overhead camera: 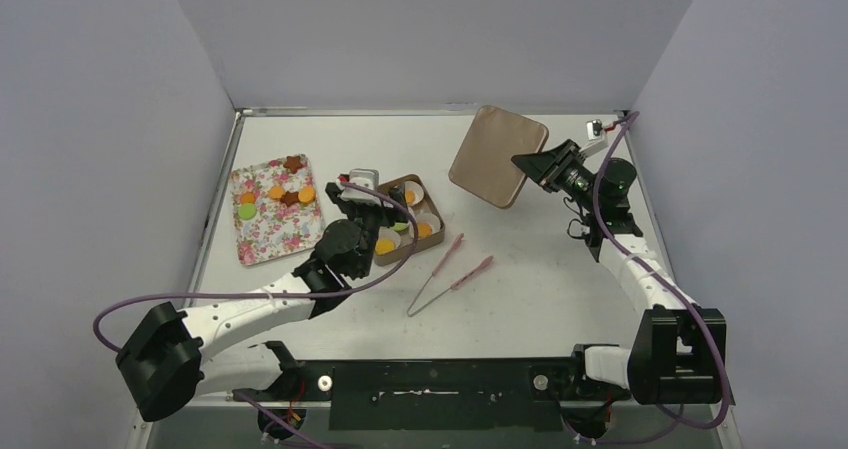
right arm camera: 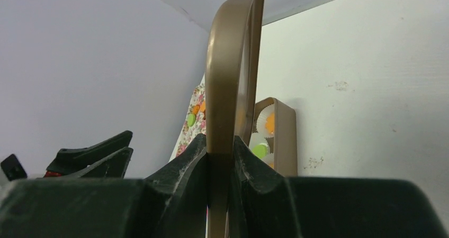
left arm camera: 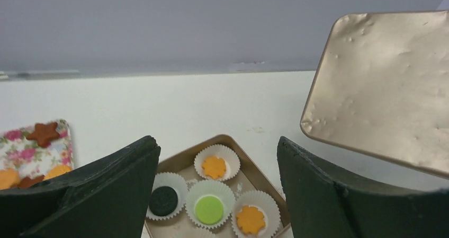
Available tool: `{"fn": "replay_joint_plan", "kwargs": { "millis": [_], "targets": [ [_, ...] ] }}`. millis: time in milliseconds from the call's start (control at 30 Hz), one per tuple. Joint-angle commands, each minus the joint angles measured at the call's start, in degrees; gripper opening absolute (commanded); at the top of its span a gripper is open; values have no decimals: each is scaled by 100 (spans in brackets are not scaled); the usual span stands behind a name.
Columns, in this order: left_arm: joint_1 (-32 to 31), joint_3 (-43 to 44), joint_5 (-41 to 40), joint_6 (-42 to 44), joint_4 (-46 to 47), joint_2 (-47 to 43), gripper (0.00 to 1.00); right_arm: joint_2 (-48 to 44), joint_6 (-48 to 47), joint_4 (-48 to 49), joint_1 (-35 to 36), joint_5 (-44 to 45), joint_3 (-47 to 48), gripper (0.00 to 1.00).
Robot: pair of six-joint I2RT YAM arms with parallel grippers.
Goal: Pack the cookies
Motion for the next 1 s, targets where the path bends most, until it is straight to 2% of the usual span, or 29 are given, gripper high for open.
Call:
{"fn": "replay_joint_plan", "kwargs": {
  "millis": [0, 100, 233, 367, 733, 967],
  "targets": [
    [330, -118, 284, -1796, -1148, -105, 79, 267, 59, 874, 83, -537, 434, 0],
    [817, -264, 705, -2441, -1538, -158, 79, 574, 33, 894, 345, -603, 606, 0],
    [1250, -399, 795, -2918, -1845, -216, 79, 1126, -5, 940, 806, -681, 880, 0],
    [1489, -540, 700, -3237, -2019, -387, 79, 1686, 139, 1120, 1216, -847, 1234, 0],
    [1986, -712, 197, -3892, -2481, -566, 79, 3235, 242, 826, 2087, -1344, 2394, 0],
    [2340, -893, 281, -4362, -2506, -418, 79, 3922, 275, 650, 2514, -1510, 2880, 0]
  ]
}}
